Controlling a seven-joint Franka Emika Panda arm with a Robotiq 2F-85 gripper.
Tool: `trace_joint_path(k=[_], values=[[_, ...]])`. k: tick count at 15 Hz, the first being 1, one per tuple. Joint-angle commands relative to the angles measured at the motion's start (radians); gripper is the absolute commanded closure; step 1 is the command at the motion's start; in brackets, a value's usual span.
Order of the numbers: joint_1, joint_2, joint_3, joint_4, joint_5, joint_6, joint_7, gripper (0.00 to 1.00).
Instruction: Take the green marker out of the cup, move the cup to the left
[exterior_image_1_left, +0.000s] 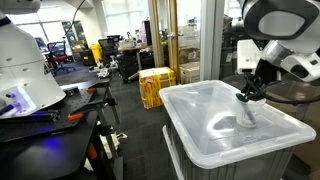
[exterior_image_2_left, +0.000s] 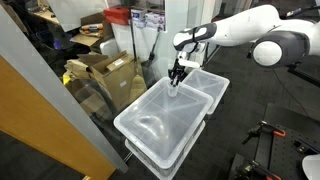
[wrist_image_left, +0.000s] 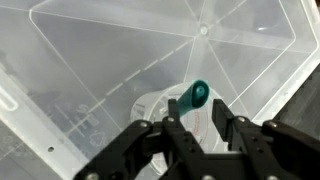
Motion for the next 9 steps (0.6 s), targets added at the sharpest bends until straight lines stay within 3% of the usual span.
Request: trace_joint_path(k=[1,2,7,9], values=[[0.006,0.033,-0.008,0.067,-0.014,-0.05,0.044,0.61],[-0.012,0.042,0.023,0.082,-0.047,-0.052,0.055,0.62],[-0.014,0.068,0.035,0.122,-0.082,-0.085,0.07,0.62],[-0.001,0.07,0.013,0.127,-0.062,-0.1,0.062,0.87]])
